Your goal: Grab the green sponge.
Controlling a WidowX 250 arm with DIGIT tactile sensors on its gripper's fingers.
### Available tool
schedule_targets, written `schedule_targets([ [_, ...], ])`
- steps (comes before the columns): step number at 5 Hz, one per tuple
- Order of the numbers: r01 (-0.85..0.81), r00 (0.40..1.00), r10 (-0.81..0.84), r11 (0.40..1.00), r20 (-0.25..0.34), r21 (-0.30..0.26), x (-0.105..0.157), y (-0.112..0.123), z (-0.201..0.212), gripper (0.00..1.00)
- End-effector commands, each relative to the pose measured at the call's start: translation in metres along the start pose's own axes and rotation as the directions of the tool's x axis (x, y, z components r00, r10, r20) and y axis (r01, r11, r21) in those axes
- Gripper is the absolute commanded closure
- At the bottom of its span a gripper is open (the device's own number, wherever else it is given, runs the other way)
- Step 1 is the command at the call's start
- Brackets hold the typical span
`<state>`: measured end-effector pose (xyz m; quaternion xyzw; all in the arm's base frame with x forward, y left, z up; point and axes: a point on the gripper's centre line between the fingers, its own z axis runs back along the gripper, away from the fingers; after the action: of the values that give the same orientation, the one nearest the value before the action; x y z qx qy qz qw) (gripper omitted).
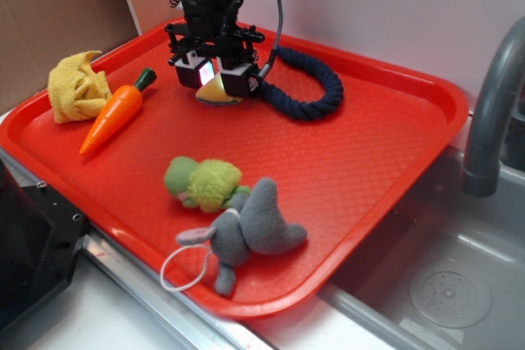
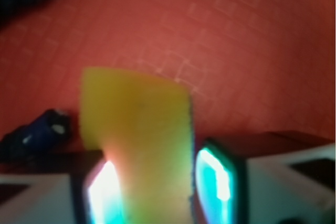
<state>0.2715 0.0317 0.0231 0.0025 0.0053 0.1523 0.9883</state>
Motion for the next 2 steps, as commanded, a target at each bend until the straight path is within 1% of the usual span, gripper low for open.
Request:
schedule_targets([
  [1, 0.267, 0.964, -0.267, 0.964, -0.004, 0.006, -0.014, 0.019, 0.062, 1.0],
  [2, 0.307, 0.951, -0.306, 0.952, 0.041, -0.006, -0.047, 0.035, 0.111, 1.0],
])
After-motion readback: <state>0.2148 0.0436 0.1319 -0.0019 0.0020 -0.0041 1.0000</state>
